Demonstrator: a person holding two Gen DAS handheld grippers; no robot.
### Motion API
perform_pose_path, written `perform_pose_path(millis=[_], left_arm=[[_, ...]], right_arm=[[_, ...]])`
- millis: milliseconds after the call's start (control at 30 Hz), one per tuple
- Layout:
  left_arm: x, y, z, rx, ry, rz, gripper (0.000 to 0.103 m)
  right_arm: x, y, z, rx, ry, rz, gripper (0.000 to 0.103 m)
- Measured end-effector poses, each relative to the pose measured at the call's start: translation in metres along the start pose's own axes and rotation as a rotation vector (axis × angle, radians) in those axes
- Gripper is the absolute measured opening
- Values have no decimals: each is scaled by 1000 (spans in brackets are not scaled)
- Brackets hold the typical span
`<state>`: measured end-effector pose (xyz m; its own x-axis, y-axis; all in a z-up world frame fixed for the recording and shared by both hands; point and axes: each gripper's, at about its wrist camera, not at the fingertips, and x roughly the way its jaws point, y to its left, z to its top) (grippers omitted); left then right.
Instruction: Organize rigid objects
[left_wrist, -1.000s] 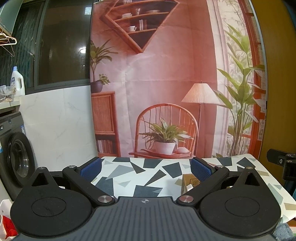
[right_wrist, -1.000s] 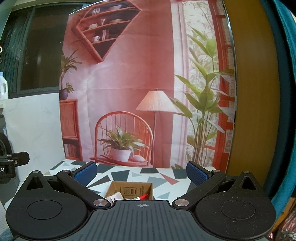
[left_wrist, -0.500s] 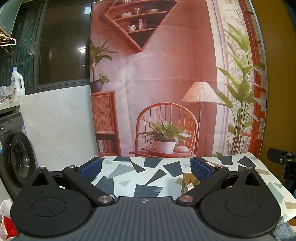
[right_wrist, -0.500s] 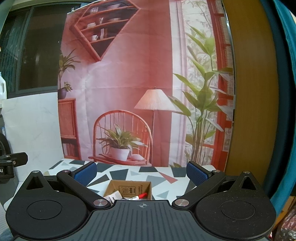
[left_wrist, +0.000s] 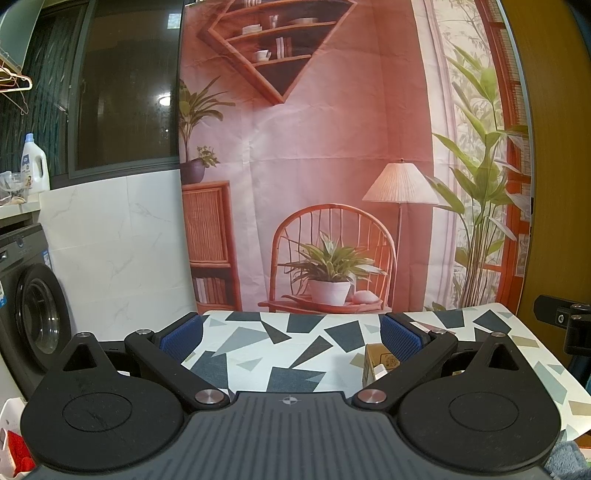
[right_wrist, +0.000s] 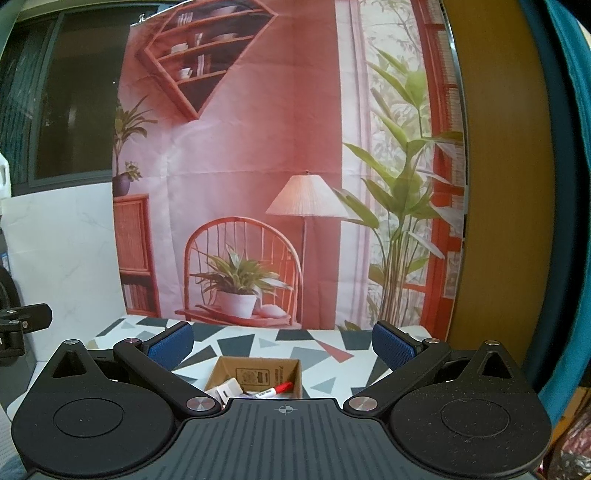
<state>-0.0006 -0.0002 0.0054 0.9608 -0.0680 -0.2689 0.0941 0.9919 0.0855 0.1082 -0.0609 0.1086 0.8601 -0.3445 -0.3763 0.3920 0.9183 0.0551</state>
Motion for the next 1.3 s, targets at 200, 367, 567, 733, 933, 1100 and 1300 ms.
perform_pose_path(millis=[200,367,567,733,933,1100,1300], left_arm=[[1,0,-1,3,1,-2,103],[1,1,-1,3,1,-1,103],[1,2,-1,0,6,2,103],[1,2,-1,-1,7,2,103],[1,2,-1,2,6,4,103],[2,2,-1,0,9,3,103],[1,3,-1,4,2,-4,103]], right_arm=[[0,-1,0,1,1,0,103],[0,-2,-2,2,2,-2,103],[0,-3,-3,5,4,-4,103],[0,-3,-3,4,6,-4,103],[1,-4,-3,5,10,-5,103],[2,-5,-7,7,14,-7,103],[2,-6,-9,4,18,-6,103]])
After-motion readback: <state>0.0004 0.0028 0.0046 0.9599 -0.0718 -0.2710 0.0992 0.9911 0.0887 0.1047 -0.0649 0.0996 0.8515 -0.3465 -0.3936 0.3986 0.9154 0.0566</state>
